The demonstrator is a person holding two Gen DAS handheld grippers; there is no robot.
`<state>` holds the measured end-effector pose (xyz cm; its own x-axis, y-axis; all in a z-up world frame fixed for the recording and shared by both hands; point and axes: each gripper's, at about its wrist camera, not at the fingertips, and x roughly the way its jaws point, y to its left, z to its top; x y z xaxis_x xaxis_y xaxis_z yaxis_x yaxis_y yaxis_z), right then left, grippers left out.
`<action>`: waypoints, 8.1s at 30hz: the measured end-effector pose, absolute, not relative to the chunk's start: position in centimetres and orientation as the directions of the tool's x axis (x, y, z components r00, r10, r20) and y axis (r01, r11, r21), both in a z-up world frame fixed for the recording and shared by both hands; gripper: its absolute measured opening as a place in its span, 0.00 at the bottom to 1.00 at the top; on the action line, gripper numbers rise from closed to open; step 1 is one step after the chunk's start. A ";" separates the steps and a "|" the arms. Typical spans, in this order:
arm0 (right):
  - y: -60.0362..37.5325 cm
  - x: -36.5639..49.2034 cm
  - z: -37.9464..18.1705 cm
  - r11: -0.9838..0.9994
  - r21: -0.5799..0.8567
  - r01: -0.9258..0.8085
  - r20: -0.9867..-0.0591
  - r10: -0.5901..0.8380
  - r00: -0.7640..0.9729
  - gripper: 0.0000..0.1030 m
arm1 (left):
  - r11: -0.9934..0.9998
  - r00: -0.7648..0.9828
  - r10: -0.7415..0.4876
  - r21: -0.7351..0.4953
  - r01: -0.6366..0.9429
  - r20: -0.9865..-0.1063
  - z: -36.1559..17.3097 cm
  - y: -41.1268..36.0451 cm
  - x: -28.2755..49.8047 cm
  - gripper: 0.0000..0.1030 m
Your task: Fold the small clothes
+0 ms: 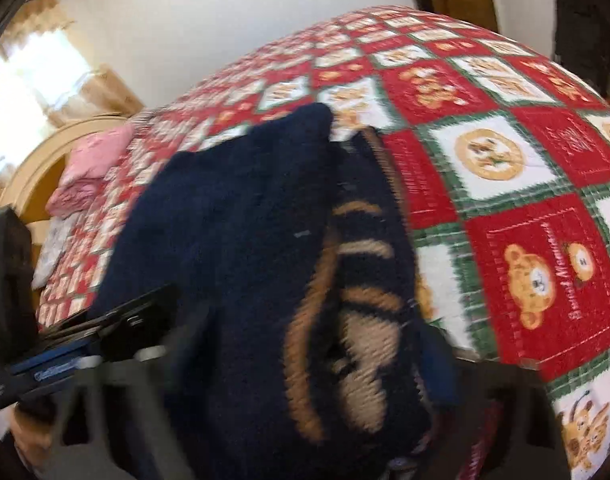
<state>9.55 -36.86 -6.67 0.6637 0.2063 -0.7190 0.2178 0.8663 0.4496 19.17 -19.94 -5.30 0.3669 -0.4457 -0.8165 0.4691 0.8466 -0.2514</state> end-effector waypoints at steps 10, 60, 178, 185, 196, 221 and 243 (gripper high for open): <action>-34.1 7.9 -4.6 0.925 0.322 0.201 -0.692 0.085 0.717 0.47 | 0.834 0.433 -0.515 -0.316 0.452 -0.740 -4.3 -18.0 18.3 0.47; -6.8 19.1 2.4 0.862 0.391 -0.324 -0.479 0.491 0.728 0.36 | 0.990 0.785 -0.138 -0.091 0.104 -0.604 3.1 5.4 20.6 0.40; -5.4 -3.7 -0.9 0.974 0.215 -0.064 -0.660 0.193 0.726 0.48 | 0.993 0.726 -0.005 0.083 0.085 -0.688 -1.8 8.1 1.2 0.97; -4.7 -2.3 -2.5 0.967 0.241 -0.077 -0.716 0.231 0.658 0.48 | 0.995 0.697 0.005 0.072 0.067 -0.717 -3.3 8.8 2.0 0.97; -5.3 -5.0 1.6 0.979 0.203 -0.030 -0.632 0.154 0.760 0.48 | 0.998 0.754 0.011 0.059 0.037 -0.656 -1.2 8.9 0.5 0.97; -4.5 -17.1 15.3 0.998 0.061 0.011 -0.169 -0.001 0.986 0.83 | 0.999 0.959 0.037 0.036 -0.028 -0.281 11.3 10.2 -8.0 1.00; -5.6 -15.1 13.2 0.992 0.122 0.024 -0.254 0.008 0.967 0.83 | 0.999 0.945 0.024 0.039 -0.012 -0.327 10.0 10.1 -7.3 1.00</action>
